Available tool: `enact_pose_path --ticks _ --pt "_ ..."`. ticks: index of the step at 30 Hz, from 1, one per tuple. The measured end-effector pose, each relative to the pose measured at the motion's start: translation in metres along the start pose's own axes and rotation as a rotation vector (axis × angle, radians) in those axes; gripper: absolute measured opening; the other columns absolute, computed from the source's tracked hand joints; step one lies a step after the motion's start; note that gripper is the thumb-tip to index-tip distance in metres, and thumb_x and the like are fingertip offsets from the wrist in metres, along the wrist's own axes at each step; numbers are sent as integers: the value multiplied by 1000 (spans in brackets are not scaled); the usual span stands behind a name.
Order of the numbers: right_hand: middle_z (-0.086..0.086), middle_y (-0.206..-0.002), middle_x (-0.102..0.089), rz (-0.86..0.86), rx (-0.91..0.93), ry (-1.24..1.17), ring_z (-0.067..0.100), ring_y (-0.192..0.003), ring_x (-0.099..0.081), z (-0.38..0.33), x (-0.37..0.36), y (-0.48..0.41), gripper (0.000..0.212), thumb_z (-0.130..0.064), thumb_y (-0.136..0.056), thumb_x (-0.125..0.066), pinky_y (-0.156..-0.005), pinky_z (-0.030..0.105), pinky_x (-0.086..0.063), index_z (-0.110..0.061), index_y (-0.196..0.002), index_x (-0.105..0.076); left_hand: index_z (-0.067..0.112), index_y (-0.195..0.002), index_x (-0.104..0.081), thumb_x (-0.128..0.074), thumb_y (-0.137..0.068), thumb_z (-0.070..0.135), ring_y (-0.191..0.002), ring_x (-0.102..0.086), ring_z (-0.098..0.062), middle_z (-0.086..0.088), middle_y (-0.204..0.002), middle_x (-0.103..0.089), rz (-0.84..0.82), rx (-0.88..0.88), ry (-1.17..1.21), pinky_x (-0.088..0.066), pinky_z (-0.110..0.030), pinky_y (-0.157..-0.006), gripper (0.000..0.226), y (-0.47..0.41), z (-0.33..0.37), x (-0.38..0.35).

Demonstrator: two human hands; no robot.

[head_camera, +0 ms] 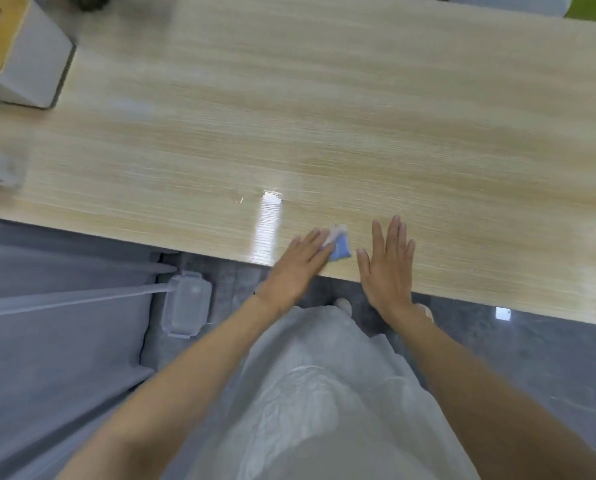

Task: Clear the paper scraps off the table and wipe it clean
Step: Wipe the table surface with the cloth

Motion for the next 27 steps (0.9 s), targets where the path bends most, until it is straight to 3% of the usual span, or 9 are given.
enact_pose_path --ticks 2,4,7,10,14,16,21,23,27 --pt "14 -159 10 7 -21 -2 27 -147 11 -10 1 -4 59 -40 -101 -23 -117 44 6 -15 -153 -6 5 -139 -43 -35 -86 -4 -135 -36 -37 -20 -145 -40 -123 -373 -130 -31 -53 -108 55 -4 -37 13" --pt "14 -158 12 0 -48 -12 26 -146 13 -19 0 -8 59 -39 -102 -23 -117 44 8 -16 -152 -4 6 -141 -38 -40 -96 6 -134 -36 -40 -22 -145 -40 -80 -451 -257 -34 -54 -107 45 -24 -88 39" --pt "13 -158 16 8 -126 -71 26 -146 16 -36 -4 -10 59 -39 -102 -23 -117 44 10 -17 -152 -1 3 -139 -43 -32 -99 25 -136 -34 -41 -23 -146 -38 121 4 -151 -32 -58 -107 46 -53 -136 79" --pt "12 -158 16 43 -239 -145 26 -146 16 -60 -9 -11 59 -39 -102 -24 -118 45 7 -19 -153 -1 2 -143 -36 -41 -91 -4 -142 -21 -38 -21 -152 -26 208 255 -90 -18 -58 -113 52 -56 -115 66" --pt "10 -158 15 77 -276 -203 24 -146 16 -86 -10 -22 58 -36 -102 -24 -119 44 7 -20 -153 0 6 -140 -38 -55 -89 -2 -135 -37 -36 -19 -147 -38 -52 -468 -196 -33 -55 -107 54 -37 -108 39" --pt "9 -159 14 93 -299 -210 23 -146 15 -92 -10 -27 57 -34 -102 -24 -118 43 8 -21 -153 -1 7 -139 -39 -64 -85 -3 -132 -42 -36 -20 -145 -41 -102 -673 -258 -32 -51 -107 60 -59 -142 60" --pt "7 -158 18 70 -376 -187 23 -145 18 -96 -21 -28 59 -36 -102 -24 -116 43 12 -23 -152 6 1 -141 -40 -52 -84 -13 -138 -28 -43 -26 -148 -32 73 -79 -85 -24 -57 -111 59 -117 -165 89" --pt "8 -158 19 54 -383 -173 24 -145 18 -98 -22 -29 61 -35 -102 -25 -116 44 12 -23 -151 8 1 -143 -35 -46 -87 -13 -141 -23 -40 -23 -151 -28 50 -49 -54 -13 -50 -116 59 -102 -134 76" --pt "7 -157 21 26 -394 -179 24 -145 20 -98 -19 -31 60 -35 -102 -24 -115 44 12 -23 -152 8 3 -140 -38 -31 -91 -1 -135 -37 -38 -21 -147 -38 -236 -765 -158 -25 -49 -110 49 -63 -130 65"
Point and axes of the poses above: each hand's wrist, its own y-axis away from the middle knuckle, its own x-axis out of the back of the hand, z = x × y, the point moved 1 cm from there along -y, towards the middle knuckle
